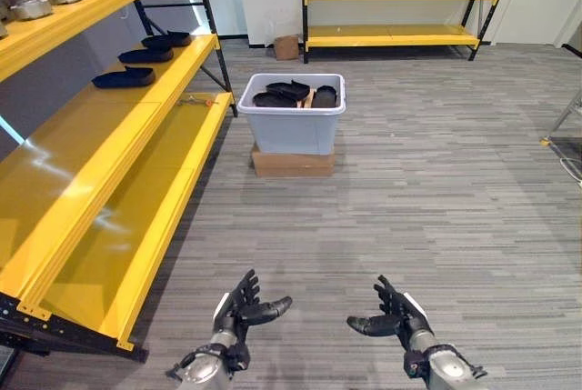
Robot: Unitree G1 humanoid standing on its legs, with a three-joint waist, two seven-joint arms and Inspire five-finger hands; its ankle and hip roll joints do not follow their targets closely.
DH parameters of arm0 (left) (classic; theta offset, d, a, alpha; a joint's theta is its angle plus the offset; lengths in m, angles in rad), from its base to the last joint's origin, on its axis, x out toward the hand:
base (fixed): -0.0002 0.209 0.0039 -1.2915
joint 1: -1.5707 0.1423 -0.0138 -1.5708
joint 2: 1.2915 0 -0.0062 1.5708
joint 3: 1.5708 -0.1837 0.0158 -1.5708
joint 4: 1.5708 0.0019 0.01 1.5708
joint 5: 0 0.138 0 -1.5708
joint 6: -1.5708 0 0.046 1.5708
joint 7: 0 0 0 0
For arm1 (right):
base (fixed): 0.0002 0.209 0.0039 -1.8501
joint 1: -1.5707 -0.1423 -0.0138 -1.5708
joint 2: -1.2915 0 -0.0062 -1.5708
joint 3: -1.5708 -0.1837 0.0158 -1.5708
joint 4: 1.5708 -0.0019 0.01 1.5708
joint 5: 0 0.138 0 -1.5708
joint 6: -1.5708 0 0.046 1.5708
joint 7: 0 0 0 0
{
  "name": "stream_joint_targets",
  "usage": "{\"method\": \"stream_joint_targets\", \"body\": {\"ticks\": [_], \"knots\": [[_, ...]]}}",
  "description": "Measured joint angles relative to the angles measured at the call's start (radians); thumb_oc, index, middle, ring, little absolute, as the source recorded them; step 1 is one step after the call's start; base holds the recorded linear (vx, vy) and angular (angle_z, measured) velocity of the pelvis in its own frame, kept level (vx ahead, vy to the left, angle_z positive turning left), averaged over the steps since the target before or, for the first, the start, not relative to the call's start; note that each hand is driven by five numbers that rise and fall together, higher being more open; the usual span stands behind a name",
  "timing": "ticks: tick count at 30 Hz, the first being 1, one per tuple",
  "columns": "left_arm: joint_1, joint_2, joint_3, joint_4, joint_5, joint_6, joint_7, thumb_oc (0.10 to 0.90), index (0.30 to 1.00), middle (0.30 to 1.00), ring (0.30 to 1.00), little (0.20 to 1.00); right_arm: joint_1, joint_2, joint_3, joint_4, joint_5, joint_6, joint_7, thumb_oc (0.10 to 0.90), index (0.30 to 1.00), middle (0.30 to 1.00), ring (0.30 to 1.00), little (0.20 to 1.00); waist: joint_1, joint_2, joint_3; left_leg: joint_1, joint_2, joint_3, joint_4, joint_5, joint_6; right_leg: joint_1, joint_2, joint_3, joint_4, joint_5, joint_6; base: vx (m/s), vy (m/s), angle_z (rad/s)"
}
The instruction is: Move parts from the plastic box to the shelf.
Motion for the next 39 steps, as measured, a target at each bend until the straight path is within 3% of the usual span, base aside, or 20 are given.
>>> {"method": "stream_joint_targets", "body": {"ticks": [36,39], "knots": [[0.018,0.000,0.005,-0.001,0.001,0.000,0.000,0.900,1.000,1.000,1.000,1.000,0.005,0.001,0.000,0.002,0.000,0.000,0.002,0.900,1.000,1.000,1.000,1.000,0.000,0.002,0.003,0.005,0.001,0.005,0.001,0.004,0.005,0.002,0.000,0.000,0.000,0.004,0.003,0.00,0.003,0.00],[0.009,0.004,0.005,-0.001,0.003,0.000,0.000,0.900,1.000,1.000,1.000,1.000,-0.011,0.000,0.001,0.002,0.000,0.000,0.001,0.900,1.000,1.000,1.000,1.000,0.001,0.001,0.034,0.017,0.001,0.008,0.005,0.005,0.007,0.005,0.000,0.003,0.019,0.002,0.003,-0.09,0.057,-0.03]]}}
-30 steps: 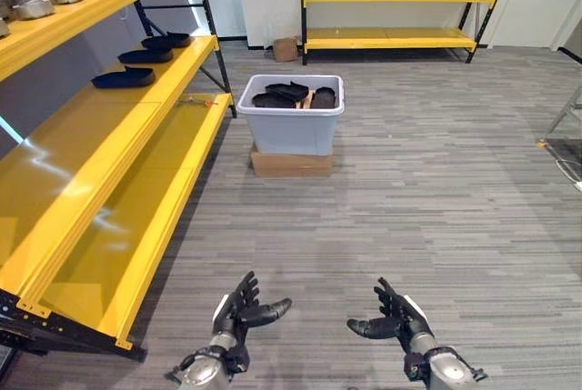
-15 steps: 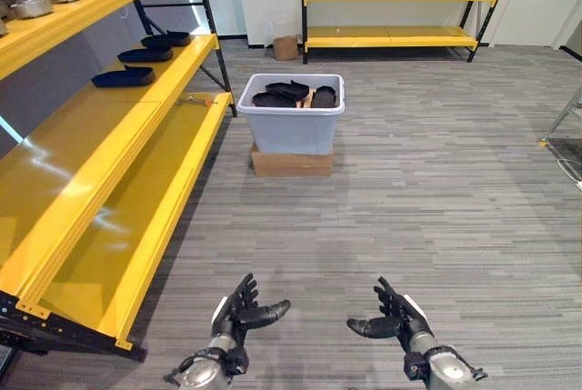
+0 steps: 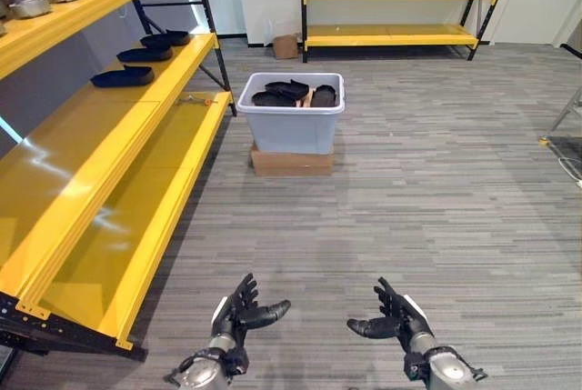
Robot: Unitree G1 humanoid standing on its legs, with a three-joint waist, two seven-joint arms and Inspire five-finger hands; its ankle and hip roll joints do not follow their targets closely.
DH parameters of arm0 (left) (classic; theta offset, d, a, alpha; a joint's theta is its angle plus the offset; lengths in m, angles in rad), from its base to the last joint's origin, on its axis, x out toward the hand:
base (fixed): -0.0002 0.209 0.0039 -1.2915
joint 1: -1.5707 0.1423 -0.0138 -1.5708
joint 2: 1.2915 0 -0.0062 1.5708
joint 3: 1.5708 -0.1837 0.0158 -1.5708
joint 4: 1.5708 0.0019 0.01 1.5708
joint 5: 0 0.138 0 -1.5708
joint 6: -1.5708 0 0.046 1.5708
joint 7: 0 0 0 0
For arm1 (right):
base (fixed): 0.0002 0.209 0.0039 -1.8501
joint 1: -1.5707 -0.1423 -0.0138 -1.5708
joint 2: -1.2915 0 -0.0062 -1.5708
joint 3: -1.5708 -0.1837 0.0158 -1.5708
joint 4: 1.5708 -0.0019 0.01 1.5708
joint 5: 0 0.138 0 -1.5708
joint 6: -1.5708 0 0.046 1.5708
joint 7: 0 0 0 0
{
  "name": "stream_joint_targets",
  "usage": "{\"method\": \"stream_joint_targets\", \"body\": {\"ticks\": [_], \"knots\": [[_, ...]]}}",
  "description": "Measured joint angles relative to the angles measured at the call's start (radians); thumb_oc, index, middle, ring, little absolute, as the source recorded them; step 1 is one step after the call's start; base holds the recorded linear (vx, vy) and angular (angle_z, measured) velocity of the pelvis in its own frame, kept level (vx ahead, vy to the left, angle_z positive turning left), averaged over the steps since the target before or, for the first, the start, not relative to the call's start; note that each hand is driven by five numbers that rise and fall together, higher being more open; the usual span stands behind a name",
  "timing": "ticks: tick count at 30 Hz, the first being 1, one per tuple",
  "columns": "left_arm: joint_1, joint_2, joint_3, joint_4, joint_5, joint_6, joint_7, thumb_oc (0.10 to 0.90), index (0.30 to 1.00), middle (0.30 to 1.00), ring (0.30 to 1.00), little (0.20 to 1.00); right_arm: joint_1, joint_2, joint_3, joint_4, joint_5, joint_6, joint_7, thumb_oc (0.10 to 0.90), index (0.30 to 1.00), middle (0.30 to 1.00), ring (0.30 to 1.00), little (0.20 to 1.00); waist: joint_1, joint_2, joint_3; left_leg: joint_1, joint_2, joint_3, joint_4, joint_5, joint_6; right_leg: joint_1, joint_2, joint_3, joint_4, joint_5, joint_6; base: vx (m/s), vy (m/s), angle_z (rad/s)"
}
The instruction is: Move parts from the plastic box to the shelf.
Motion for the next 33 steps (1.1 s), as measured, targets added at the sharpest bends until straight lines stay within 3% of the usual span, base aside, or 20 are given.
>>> {"method": "stream_joint_targets", "body": {"ticks": [2,8,9,11,12,14,15,16,19,22,26,28,29,31,33], "knots": [[-0.021,0.001,-0.001,0.000,0.001,0.001,0.000,0.900,1.000,1.000,1.000,1.000,-0.028,0.000,0.002,0.002,0.000,0.000,0.000,0.900,1.000,1.000,1.000,1.000,0.001,0.000,0.034,-0.023,0.000,0.001,0.025,-0.004,0.002,-0.043,-0.004,0.006,0.060,-0.024,-0.003,-0.07,0.108,-0.05],[-0.033,0.002,0.001,0.000,0.002,0.001,0.000,0.900,1.000,1.000,1.000,1.000,-0.039,-0.001,0.004,0.001,0.005,0.001,0.001,0.900,1.000,1.000,1.000,1.000,0.002,0.002,0.049,-0.035,-0.015,-0.002,0.046,-0.020,0.026,-0.113,-0.029,0.013,0.206,-0.087,-0.004,-0.01,0.139,0.01],[-0.034,0.002,0.001,0.001,0.003,0.001,0.000,0.900,1.000,1.000,1.000,1.000,-0.036,0.003,0.003,0.002,0.004,0.000,0.001,0.900,1.000,1.000,1.000,1.000,-0.003,0.000,0.050,-0.034,-0.027,-0.003,0.054,-0.026,0.037,-0.130,-0.042,0.014,0.261,-0.102,0.002,-0.04,0.175,-0.03],[-0.052,0.002,-0.002,0.003,0.009,0.003,0.000,0.900,1.000,1.000,1.000,1.000,-0.048,-0.001,0.003,0.000,0.004,-0.001,0.001,0.900,1.000,1.000,1.000,1.000,-0.004,0.012,0.084,-0.035,-0.035,-0.005,0.064,-0.030,0.059,-0.230,-0.068,0.026,0.493,-0.119,0.020,-0.02,0.134,0.06],[-0.061,0.002,-0.002,0.003,0.010,0.003,-0.001,0.900,1.000,1.000,1.000,1.000,-0.037,0.002,0.005,0.000,0.004,0.000,0.002,0.900,1.000,1.000,1.000,1.000,-0.007,0.011,0.089,-0.030,-0.047,-0.010,0.075,-0.040,0.063,-0.289,-0.085,0.045,0.599,-0.106,0.049,0.00,0.187,0.12],[-0.070,0.013,0.002,-0.003,0.017,0.001,0.000,0.900,1.000,1.000,1.000,1.000,-0.030,0.003,0.025,-0.004,0.004,0.006,0.009,0.900,1.000,1.000,1.000,1.000,-0.002,-0.005,0.109,-0.040,-0.059,-0.005,0.112,-0.052,0.076,-0.376,-0.117,0.083,0.803,-0.102,0.070,0.09,0.133,0.16],[-0.070,0.016,0.002,-0.003,0.020,0.001,0.001,0.900,1.000,1.000,1.000,1.000,-0.027,0.004,0.029,-0.001,0.004,0.007,0.015,0.900,1.000,1.000,1.000,1.000,-0.001,-0.013,0.114,-0.040,-0.068,0.001,0.131,-0.064,0.093,-0.391,-0.131,0.087,0.818,-0.089,0.071,0.21,0.067,0.02],[-0.060,0.019,0.002,-0.001,0.040,0.005,0.001,0.900,1.000,1.000,1.000,1.000,-0.025,0.006,0.029,-0.003,0.004,0.009,0.022,0.900,1.000,1.000,1.000,1.000,0.006,-0.015,0.117,-0.029,-0.077,-0.001,0.129,-0.078,0.099,-0.398,-0.153,0.062,0.793,-0.101,0.066,0.16,0.024,-0.20],[-0.058,0.028,0.004,-0.001,0.041,0.006,-0.002,0.900,1.000,1.000,1.000,1.000,-0.024,0.007,0.027,-0.005,0.005,0.007,0.020,0.900,1.000,1.000,1.000,1.000,-0.010,-0.013,0.120,-0.032,-0.076,-0.003,0.129,-0.071,0.106,-0.398,-0.149,0.067,0.621,-0.122,0.076,0.25,-0.005,-0.05],[-0.060,0.020,0.012,0.002,0.040,0.005,-0.002,0.900,1.000,1.000,1.000,1.000,-0.022,0.002,0.018,-0.003,0.005,0.008,0.018,0.900,1.000,1.000,1.000,1.000,-0.035,-0.027,0.118,-0.034,-0.080,-0.018,0.142,-0.096,0.099,-0.375,-0.165,0.005,0.333,-0.091,0.099,0.33,-0.029,0.08],[-0.056,-0.001,0.012,0.007,0.041,0.006,-0.008,0.900,1.000,1.000,1.000,1.000,-0.019,0.001,0.012,-0.004,0.004,0.009,0.019,0.900,1.000,1.000,1.000,1.000,-0.052,-0.034,0.116,0.016,-0.064,-0.049,0.160,-0.154,0.061,-0.350,-0.148,0.005,0.266,-0.008,0.097,0.32,-0.073,0.22],[-0.039,-0.013,0.010,0.006,0.042,0.009,-0.013,0.900,1.000,1.000,1.000,1.000,-0.010,-0.002,0.011,-0.004,0.005,0.013,0.020,0.900,1.000,1.000,1.000,1.000,-0.059,-0.033,0.088,0.058,-0.039,-0.084,0.161,-0.197,0.025,-0.306,-0.123,-0.005,0.300,0.015,0.062,0.28,-0.096,0.38],[-0.030,-0.018,0.008,0.005,0.042,0.009,-0.016,0.900,1.000,1.000,1.000,1.000,-0.003,-0.002,0.005,-0.004,0.005,0.013,0.020,0.900,1.000,1.000,1.000,1.000,-0.061,-0.022,0.063,0.067,-0.017,-0.099,0.163,-0.214,0.006,-0.300,-0.101,-0.006,0.312,0.016,0.058,0.24,-0.095,0.37],[-0.020,-0.025,0.007,-0.003,0.042,0.009,-0.021,0.900,1.000,1.000,1.000,1.000,0.002,-0.013,-0.005,-0.004,0.020,0.013,0.019,0.900,1.000,1.000,1.000,1.000,-0.060,0.013,0.022,0.094,0.042,-0.113,0.150,-0.225,-0.023,-0.278,-0.048,-0.044,0.312,-0.018,0.010,0.18,-0.074,0.22],[-0.025,-0.023,0.013,-0.012,0.041,0.007,-0.019,0.900,1.000,1.000,1.000,1.000,-0.016,-0.033,-0.005,-0.007,0.022,0.012,0.019,0.900,1.000,1.000,1.000,1.000,-0.057,0.028,0.008,0.110,0.082,-0.114,0.151,-0.231,-0.036,-0.264,-0.009,-0.067,0.327,-0.038,-0.033,0.21,-0.112,0.01]]}}
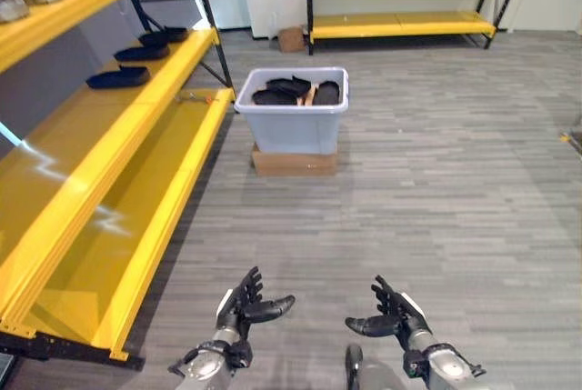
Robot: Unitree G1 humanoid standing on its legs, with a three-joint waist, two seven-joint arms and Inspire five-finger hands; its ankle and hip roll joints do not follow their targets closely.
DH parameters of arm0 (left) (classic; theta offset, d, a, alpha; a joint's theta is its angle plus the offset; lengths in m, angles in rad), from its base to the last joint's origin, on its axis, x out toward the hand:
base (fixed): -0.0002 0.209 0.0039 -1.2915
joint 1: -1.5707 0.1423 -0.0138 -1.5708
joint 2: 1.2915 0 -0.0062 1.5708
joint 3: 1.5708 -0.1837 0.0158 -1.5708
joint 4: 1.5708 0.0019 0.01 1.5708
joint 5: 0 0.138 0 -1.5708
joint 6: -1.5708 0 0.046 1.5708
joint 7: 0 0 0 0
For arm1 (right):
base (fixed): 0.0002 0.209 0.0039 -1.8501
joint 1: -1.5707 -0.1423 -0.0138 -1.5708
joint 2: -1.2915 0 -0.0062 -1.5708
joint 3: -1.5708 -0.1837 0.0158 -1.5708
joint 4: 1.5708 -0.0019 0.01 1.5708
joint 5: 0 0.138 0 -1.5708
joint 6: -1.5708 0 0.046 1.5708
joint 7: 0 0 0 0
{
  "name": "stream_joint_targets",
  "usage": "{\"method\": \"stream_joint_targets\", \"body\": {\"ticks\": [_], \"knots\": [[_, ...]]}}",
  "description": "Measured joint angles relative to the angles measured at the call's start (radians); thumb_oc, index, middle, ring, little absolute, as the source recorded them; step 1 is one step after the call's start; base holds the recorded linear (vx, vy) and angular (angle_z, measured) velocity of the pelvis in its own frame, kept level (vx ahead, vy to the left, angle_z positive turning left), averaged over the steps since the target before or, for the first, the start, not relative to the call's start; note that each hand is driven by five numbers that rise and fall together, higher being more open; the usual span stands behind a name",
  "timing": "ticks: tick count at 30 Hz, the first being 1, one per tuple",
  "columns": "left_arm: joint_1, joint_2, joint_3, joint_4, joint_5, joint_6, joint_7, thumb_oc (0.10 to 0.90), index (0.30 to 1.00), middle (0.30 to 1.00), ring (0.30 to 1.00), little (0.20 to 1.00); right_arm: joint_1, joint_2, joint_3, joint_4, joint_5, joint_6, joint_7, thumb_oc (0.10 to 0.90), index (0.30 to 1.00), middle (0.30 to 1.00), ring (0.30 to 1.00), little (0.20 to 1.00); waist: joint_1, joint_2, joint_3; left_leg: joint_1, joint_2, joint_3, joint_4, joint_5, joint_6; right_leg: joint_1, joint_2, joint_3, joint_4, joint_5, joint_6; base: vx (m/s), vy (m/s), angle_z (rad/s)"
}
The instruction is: Move parts from the plastic box to the shelf.
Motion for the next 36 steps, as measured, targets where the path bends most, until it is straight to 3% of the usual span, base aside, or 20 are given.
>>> {"method": "stream_joint_targets", "body": {"ticks": [2,5,6,8,9,10,13,14,15,16,18,19,21,24,27,29,31,32,34,36], "knots": [[-0.012,0.001,0.001,-0.002,-0.001,0.000,0.001,0.900,1.000,1.000,1.000,1.000,-0.020,-0.016,-0.002,-0.001,0.000,-0.002,-0.001,0.900,1.000,1.000,1.000,1.000,-0.001,0.003,-0.002,0.007,0.032,-0.001,0.013,0.013,-0.020,0.018,0.027,-0.011,0.002,-0.023,-0.015,0.22,-0.177,-0.03],[-0.032,0.002,-0.002,-0.003,-0.004,-0.005,0.004,0.900,1.000,1.000,1.000,1.000,-0.024,-0.015,-0.007,-0.001,0.000,-0.005,-0.001,0.900,1.000,1.000,1.000,1.000,0.012,-0.040,-0.011,-0.200,0.030,-0.033,0.464,0.064,-0.111,0.104,0.053,-0.011,-0.114,-0.019,-0.047,0.16,-0.159,-0.13],[-0.032,-0.002,-0.008,-0.001,-0.005,-0.006,0.005,0.900,1.000,1.000,1.000,1.000,-0.023,-0.020,-0.004,-0.001,0.000,-0.007,-0.002,0.900,1.000,1.000,1.000,1.000,0.040,-0.048,-0.009,-0.320,0.003,-0.103,0.687,0.150,-0.143,0.117,0.062,0.008,-0.115,-0.028,-0.100,0.24,-0.088,-0.32],[-0.031,-0.002,-0.015,-0.001,-0.005,-0.006,0.003,0.900,1.000,1.000,1.000,1.000,-0.014,-0.023,0.003,-0.001,0.000,-0.007,-0.004,0.900,1.000,1.000,1.000,1.000,0.042,-0.064,0.002,-0.434,-0.019,-0.127,0.791,0.151,-0.123,0.138,0.062,0.009,-0.118,-0.056,-0.129,0.25,-0.029,0.05],[-0.061,0.008,-0.021,0.000,-0.005,-0.007,-0.002,0.900,1.000,1.000,1.000,1.000,-0.020,-0.010,-0.014,0.000,0.001,-0.004,-0.017,0.900,1.000,1.000,1.000,1.000,0.068,-0.107,0.043,-0.535,-0.026,-0.034,0.689,0.089,-0.055,0.145,0.034,0.022,-0.135,-0.076,-0.137,0.07,0.011,0.04],[-0.051,0.007,-0.020,-0.001,-0.006,-0.006,0.006,0.900,1.000,1.000,1.000,1.000,-0.025,-0.010,-0.010,0.003,0.001,-0.004,-0.019,0.900,1.000,1.000,1.000,1.000,0.088,-0.120,0.061,-0.537,-0.028,-0.008,0.542,0.105,-0.047,0.163,0.025,0.023,-0.138,-0.043,-0.125,0.00,0.000,-0.17],[0.003,0.019,-0.028,0.006,-0.003,0.005,0.004,0.900,1.000,1.000,1.000,1.000,-0.003,-0.007,0.022,-0.015,0.009,-0.030,-0.031,0.900,1.000,1.000,1.000,1.000,0.044,-0.062,0.044,-0.553,-0.011,-0.016,0.546,0.225,-0.088,0.260,0.081,0.054,-0.174,-0.092,-0.083,0.73,0.289,-0.26],[-0.014,0.016,-0.011,0.057,-0.002,-0.032,-0.006,0.900,1.000,1.000,1.000,1.000,-0.031,-0.015,0.043,0.049,0.008,-0.010,-0.029,0.900,1.000,1.000,1.000,1.000,0.092,-0.064,0.061,-0.528,0.075,0.063,0.228,0.120,-0.085,0.274,0.101,0.092,-0.181,-0.106,-0.081,0.42,0.199,-0.26],[-0.029,0.019,-0.008,0.123,-0.002,0.003,0.006,0.900,1.000,1.000,1.000,1.000,-0.040,0.004,0.036,0.089,0.008,-0.001,-0.027,0.900,1.000,1.000,1.000,1.000,0.109,-0.071,0.076,-0.487,0.086,0.069,-0.072,0.175,-0.086,0.305,0.096,0.111,-0.184,-0.117,-0.072,0.42,0.218,-0.52],[0.002,0.026,-0.006,0.123,-0.003,0.021,0.021,0.900,1.000,1.000,1.000,1.000,-0.021,0.002,0.025,0.080,0.008,-0.002,-0.028,0.900,1.000,1.000,1.000,1.000,0.115,-0.060,0.073,-0.524,0.086,0.045,-0.009,0.203,-0.075,0.341,0.083,0.118,-0.174,-0.150,-0.051,0.54,0.291,-0.67],[0.031,0.031,0.000,0.106,-0.002,0.022,0.022,0.900,1.000,1.000,1.000,1.000,0.033,-0.006,0.013,0.020,0.008,-0.001,-0.027,0.900,1.000,1.000,1.000,1.000,0.133,-0.063,0.020,-0.478,-0.022,0.038,0.197,0.185,0.011,0.383,-0.010,0.136,-0.170,-0.214,-0.016,0.47,0.269,-0.66],[0.031,0.028,0.002,0.047,-0.002,0.015,0.020,0.900,1.000,1.000,1.000,1.000,0.062,-0.011,0.004,-0.030,0.008,-0.004,-0.025,0.900,1.000,1.000,1.000,1.000,0.113,-0.037,-0.001,-0.400,-0.058,0.059,0.141,0.212,0.040,0.394,-0.025,0.123,-0.106,-0.248,0.048,0.39,0.265,-0.05],[-0.006,0.036,0.009,0.031,-0.002,0.011,0.020,0.900,1.000,1.000,1.000,1.000,0.062,0.035,0.010,-0.035,0.008,0.002,-0.021,0.900,1.000,1.000,1.000,1.000,0.115,-0.082,-0.007,-0.352,-0.114,0.078,0.096,0.213,0.073,0.319,-0.096,0.116,0.085,-0.274,0.057,0.27,0.233,0.14],[-0.065,0.054,0.008,0.014,-0.002,0.010,0.021,0.900,1.000,1.000,1.000,1.000,0.034,0.070,0.031,-0.042,0.007,-0.001,-0.005,0.900,1.000,1.000,1.000,1.000,0.113,-0.093,-0.006,-0.288,-0.166,0.063,0.039,0.205,0.109,0.088,-0.148,0.150,0.579,-0.198,0.111,0.18,0.201,0.18],[-0.079,0.076,0.007,0.007,-0.001,0.010,0.023,0.900,1.000,1.000,1.000,1.000,0.021,0.070,0.040,-0.043,-0.003,-0.004,0.003,0.900,1.000,1.000,1.000,1.000,0.109,-0.058,0.029,-0.205,-0.184,0.054,0.027,0.183,0.137,-0.031,-0.144,0.155,0.746,-0.152,0.116,0.28,0.130,0.20],[-0.071,0.082,0.009,0.007,0.000,0.011,0.022,0.900,1.000,1.000,1.000,1.000,0.022,0.068,0.031,-0.052,-0.003,-0.007,0.003,0.900,1.000,1.000,1.000,1.000,0.103,-0.018,0.058,-0.138,-0.191,0.030,-0.005,0.150,0.146,-0.105,-0.127,0.109,0.692,-0.184,0.093,0.26,0.004,0.06],[-0.069,0.083,0.010,0.010,0.000,0.011,0.022,0.900,1.000,1.000,1.000,1.000,0.027,0.055,0.033,-0.064,-0.003,-0.006,0.006,0.900,1.000,1.000,1.000,1.000,0.073,-0.005,0.070,-0.113,-0.196,0.010,-0.033,0.115,0.088,-0.184,-0.063,0.116,0.513,-0.179,0.073,0.34,-0.084,0.32],[-0.068,0.085,0.012,0.025,0.000,0.008,0.017,0.900,1.000,1.000,1.000,1.000,0.033,0.059,0.044,-0.051,-0.002,-0.004,0.008,0.900,1.000,1.000,1.000,1.000,0.068,-0.054,0.097,-0.115,-0.192,0.102,0.036,0.032,0.026,-0.227,-0.078,0.089,0.344,-0.142,0.044,0.46,-0.139,0.69],[-0.064,0.101,0.012,0.017,0.000,0.010,0.016,0.900,1.000,1.000,1.000,1.000,0.061,0.069,0.034,-0.061,-0.002,0.001,0.010,0.900,1.000,1.000,1.000,1.000,0.026,-0.103,0.105,-0.106,-0.193,0.104,0.063,0.014,0.111,-0.246,-0.152,0.052,0.132,-0.073,0.070,0.36,-0.121,0.71],[-0.023,0.087,0.030,0.019,-0.001,0.015,0.018,0.900,1.000,1.000,1.000,1.000,0.065,0.065,0.038,-0.062,-0.002,0.015,0.009,0.900,1.000,1.000,1.000,1.000,0.025,-0.112,0.101,-0.056,-0.200,0.103,0.036,0.002,0.104,-0.224,-0.140,0.057,-0.060,-0.011,0.077,0.23,-0.079,0.06]]}}
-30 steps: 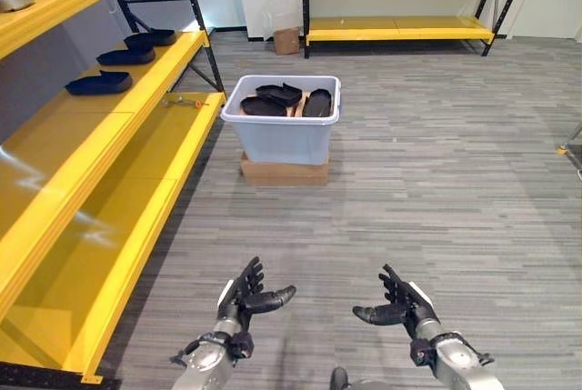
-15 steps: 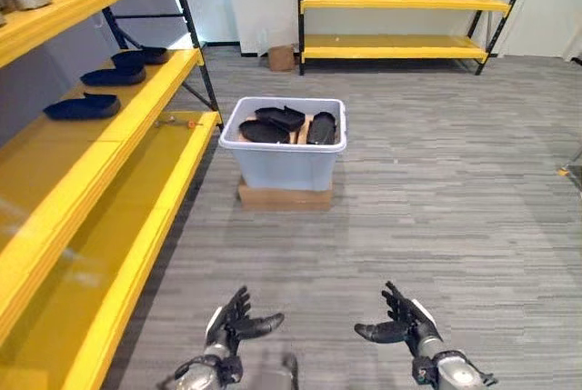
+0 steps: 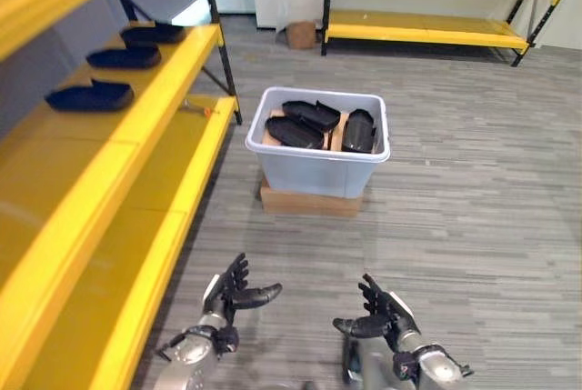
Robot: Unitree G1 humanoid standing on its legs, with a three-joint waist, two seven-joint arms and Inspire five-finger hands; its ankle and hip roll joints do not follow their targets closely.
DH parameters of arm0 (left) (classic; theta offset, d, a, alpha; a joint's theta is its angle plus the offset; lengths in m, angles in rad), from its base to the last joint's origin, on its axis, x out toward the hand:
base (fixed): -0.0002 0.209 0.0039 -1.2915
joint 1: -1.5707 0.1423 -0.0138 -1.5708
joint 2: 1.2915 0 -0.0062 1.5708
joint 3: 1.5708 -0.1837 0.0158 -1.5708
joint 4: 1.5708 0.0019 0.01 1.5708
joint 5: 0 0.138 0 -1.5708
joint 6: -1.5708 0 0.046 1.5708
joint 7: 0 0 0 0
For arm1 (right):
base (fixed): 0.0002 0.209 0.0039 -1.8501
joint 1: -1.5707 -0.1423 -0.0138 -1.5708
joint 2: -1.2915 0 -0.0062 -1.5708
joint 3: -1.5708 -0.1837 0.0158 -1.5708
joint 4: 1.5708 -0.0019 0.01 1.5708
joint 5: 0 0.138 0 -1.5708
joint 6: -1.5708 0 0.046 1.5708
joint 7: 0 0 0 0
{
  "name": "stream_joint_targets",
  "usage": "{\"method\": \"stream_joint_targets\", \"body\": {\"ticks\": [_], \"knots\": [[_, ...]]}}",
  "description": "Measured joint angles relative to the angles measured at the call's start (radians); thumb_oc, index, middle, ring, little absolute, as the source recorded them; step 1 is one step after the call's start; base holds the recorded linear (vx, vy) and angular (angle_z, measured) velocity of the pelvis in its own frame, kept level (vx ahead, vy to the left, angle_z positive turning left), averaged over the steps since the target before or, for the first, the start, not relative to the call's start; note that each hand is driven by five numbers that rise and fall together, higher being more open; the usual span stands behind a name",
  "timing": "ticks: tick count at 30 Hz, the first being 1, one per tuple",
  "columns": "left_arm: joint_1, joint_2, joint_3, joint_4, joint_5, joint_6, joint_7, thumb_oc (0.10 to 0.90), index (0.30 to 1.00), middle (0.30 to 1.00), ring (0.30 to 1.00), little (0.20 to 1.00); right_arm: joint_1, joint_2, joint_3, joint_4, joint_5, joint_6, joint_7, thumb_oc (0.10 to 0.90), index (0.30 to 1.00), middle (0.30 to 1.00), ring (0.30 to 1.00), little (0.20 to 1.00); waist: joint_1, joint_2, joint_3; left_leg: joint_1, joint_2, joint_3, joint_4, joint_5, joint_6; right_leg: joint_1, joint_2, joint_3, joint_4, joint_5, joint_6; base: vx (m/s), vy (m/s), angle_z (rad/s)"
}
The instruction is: Move parts from the plastic box to the shelf.
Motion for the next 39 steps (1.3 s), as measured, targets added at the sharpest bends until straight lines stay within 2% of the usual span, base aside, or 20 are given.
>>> {"method": "stream_joint_targets", "body": {"ticks": [5,6,7,9,10,11,13,14,15,16,17,19,23,26,27,28,29,31,33,39], "knots": [[0.031,-0.043,-0.003,0.000,0.008,0.003,-0.004,0.900,1.000,1.000,1.000,1.000,0.000,-0.024,-0.008,0.004,0.000,0.001,0.001,0.900,1.000,1.000,1.000,1.000,-0.004,0.048,-0.015,0.168,0.035,-0.058,-0.052,-0.027,-0.049,0.116,0.122,-0.046,-0.042,0.095,-0.101,0.37,-0.156,0.19],[0.031,-0.055,-0.003,0.002,0.008,0.004,-0.003,0.900,1.000,1.000,1.000,1.000,0.001,-0.027,-0.008,0.004,0.000,0.002,0.003,0.900,1.000,1.000,1.000,1.000,0.000,0.053,-0.027,0.184,0.036,-0.072,-0.040,-0.030,-0.053,0.153,0.151,-0.025,-0.056,0.132,-0.151,0.28,-0.142,0.19],[0.031,-0.100,-0.004,-0.009,0.007,0.002,-0.005,0.900,1.000,1.000,1.000,1.000,-0.016,-0.057,-0.014,0.003,0.001,0.001,0.002,0.900,1.000,1.000,1.000,1.000,0.001,0.114,-0.067,0.179,0.060,-0.100,0.024,-0.020,-0.076,0.171,0.179,-0.005,-0.047,0.159,-0.171,0.35,-0.177,-0.16],[-0.002,-0.075,-0.004,-0.050,0.006,-0.003,-0.018,0.900,1.000,1.000,1.000,1.000,-0.084,-0.062,-0.035,-0.001,0.002,-0.011,0.000,0.900,1.000,1.000,1.000,1.000,0.023,0.088,-0.068,0.075,0.089,-0.130,0.127,-0.076,-0.116,0.229,0.168,0.038,-0.096,0.147,-0.184,0.35,-0.204,-0.17],[-0.050,-0.062,0.000,-0.053,0.006,-0.008,-0.018,0.900,1.000,1.000,1.000,1.000,-0.119,-0.079,-0.044,-0.001,0.002,-0.019,-0.001,0.900,1.000,1.000,1.000,1.000,0.022,0.086,-0.068,0.022,0.171,-0.147,0.099,0.004,-0.146,0.251,0.188,0.023,-0.076,0.116,-0.178,0.23,-0.201,-0.26],[-0.064,-0.048,0.008,-0.039,0.001,-0.018,-0.009,0.900,1.000,1.000,1.000,1.000,-0.150,-0.073,-0.038,0.002,0.005,-0.031,-0.001,0.900,1.000,1.000,1.000,1.000,0.024,0.059,-0.075,-0.077,0.154,-0.159,0.338,0.012,-0.180,0.254,0.188,-0.011,-0.034,0.055,-0.160,0.23,-0.271,-0.38],[-0.048,-0.052,0.003,-0.031,-0.003,-0.020,-0.001,0.900,1.000,1.000,1.000,1.000,-0.126,-0.073,-0.032,0.000,0.012,-0.044,-0.002,0.900,1.000,1.000,1.000,1.000,0.033,0.047,-0.085,-0.147,0.139,-0.153,0.525,0.074,-0.212,0.286,0.193,-0.007,-0.043,0.019,-0.171,0.18,-0.190,-0.43],[-0.048,-0.051,-0.001,-0.028,-0.003,-0.020,0.000,0.900,1.000,1.000,1.000,1.000,-0.112,-0.076,-0.026,0.001,0.013,-0.044,-0.003,0.900,1.000,1.000,1.000,1.000,0.033,0.036,-0.074,-0.235,0.134,-0.152,0.673,0.178,-0.246,0.286,0.184,-0.022,-0.014,-0.011,-0.194,0.21,-0.090,-0.18],[-0.048,-0.051,-0.006,-0.020,-0.003,-0.019,0.000,0.900,1.000,1.000,1.000,1.000,-0.094,-0.075,-0.022,0.002,0.015,-0.040,-0.006,0.900,1.000,1.000,1.000,1.000,0.039,0.018,-0.063,-0.295,0.126,-0.140,0.777,0.312,-0.238,0.312,0.163,-0.026,-0.030,-0.020,-0.187,0.15,-0.041,0.00],[-0.043,-0.053,-0.016,-0.007,-0.003,-0.017,0.000,0.900,1.000,1.000,1.000,1.000,-0.067,-0.072,-0.019,0.003,0.015,-0.031,-0.011,0.900,1.000,1.000,1.000,1.000,0.054,0.008,-0.057,-0.363,0.124,-0.124,0.860,0.340,-0.223,0.351,0.156,-0.020,-0.071,-0.023,-0.185,0.24,0.007,-0.03],[-0.030,-0.053,-0.018,-0.006,-0.003,-0.017,-0.002,0.900,1.000,1.000,1.000,1.000,-0.056,-0.069,-0.017,0.003,0.016,-0.022,-0.015,0.900,1.000,1.000,1.000,1.000,0.060,-0.005,-0.051,-0.400,0.124,-0.112,0.822,0.203,-0.157,0.374,0.149,-0.013,-0.103,-0.020,-0.188,0.29,0.054,-0.09],[-0.014,-0.049,-0.024,-0.001,-0.003,-0.016,-0.001,0.900,1.000,1.000,1.000,1.000,-0.058,-0.067,-0.021,0.005,0.019,-0.022,-0.020,0.900,1.000,1.000,1.000,1.000,0.058,0.000,-0.029,-0.474,0.144,-0.117,0.599,0.131,-0.145,0.409,0.146,-0.008,-0.132,-0.043,-0.181,0.32,0.080,-0.01],[-0.001,-0.050,-0.037,0.016,-0.002,-0.005,-0.001,0.900,1.000,1.000,1.000,1.000,-0.064,-0.073,-0.028,0.030,0.019,-0.022,-0.031,0.900,1.000,1.000,1.000,1.000,0.085,0.043,0.001,-0.437,0.187,-0.105,-0.074,0.219,-0.167,0.532,0.156,0.015,-0.188,-0.069,-0.139,0.31,0.102,-0.13],[0.020,-0.050,-0.035,0.020,-0.002,-0.003,-0.001,0.900,1.000,1.000,1.000,1.000,-0.054,-0.081,-0.027,0.034,0.018,-0.022,-0.027,0.900,1.000,1.000,1.000,1.000,0.087,0.074,-0.008,-0.427,0.194,-0.100,-0.093,0.246,-0.166,0.642,0.166,0.046,-0.218,-0.136,-0.102,0.27,0.102,-0.42],[0.040,-0.051,-0.035,0.012,-0.001,-0.004,-0.001,0.900,1.000,1.000,1.000,1.000,-0.044,-0.087,-0.029,0.029,0.017,-0.024,-0.021,0.900,1.000,1.000,1.000,1.000,0.102,0.108,-0.031,-0.391,0.198,-0.107,-0.076,0.221,-0.138,0.655,0.165,0.078,-0.192,-0.165,-0.074,0.36,0.158,-0.74],[0.041,-0.046,-0.031,0.013,-0.001,-0.001,0.000,0.900,1.000,1.000,1.000,1.000,-0.037,-0.077,-0.029,0.029,0.015,-0.024,-0.021,0.900,1.000,1.000,1.000,1.000,0.104,0.091,-0.037,-0.384,0.177,-0.097,-0.068,0.282,-0.128,0.663,0.148,0.095,-0.174,-0.186,-0.044,0.33,0.151,-0.76],[0.033,-0.028,-0.024,0.008,-0.001,-0.001,0.000,0.900,1.000,1.000,1.000,1.000,-0.030,-0.064,-0.024,0.029,0.014,-0.020,-0.010,0.900,1.000,1.000,1.000,1.000,0.095,0.044,-0.047,-0.356,0.120,-0.093,-0.082,0.313,-0.091,0.662,0.088,0.109,-0.125,-0.211,-0.014,0.30,0.143,-0.40],[0.027,-0.010,-0.018,-0.013,-0.001,-0.004,0.000,0.900,1.000,1.000,1.000,1.000,-0.031,-0.049,-0.025,0.027,0.013,-0.020,-0.006,0.900,1.000,1.000,1.000,1.000,0.093,0.033,-0.049,-0.319,0.102,-0.091,-0.105,0.389,-0.050,0.650,0.071,0.109,-0.070,-0.236,0.002,0.18,0.099,-0.23],[0.001,-0.002,-0.006,-0.012,-0.001,-0.005,0.001,0.900,1.000,1.000,1.000,1.000,-0.035,-0.028,-0.023,0.023,0.013,-0.020,-0.005,0.900,1.000,1.000,1.000,1.000,0.088,0.010,-0.060,-0.293,0.072,-0.085,-0.133,0.371,-0.039,0.617,0.068,0.113,-0.054,-0.241,-0.001,0.17,0.092,-0.06],[-0.023,0.007,-0.009,-0.033,-0.001,-0.006,0.000,0.900,1.000,1.000,1.000,1.000,-0.056,-0.026,-0.018,0.022,0.011,-0.021,0.003,0.900,1.000,1.000,1.000,1.000,0.091,0.008,-0.076,-0.244,0.009,-0.070,-0.145,0.324,-0.006,0.585,0.057,0.108,-0.092,-0.229,0.008,0.13,0.077,0.01]]}}
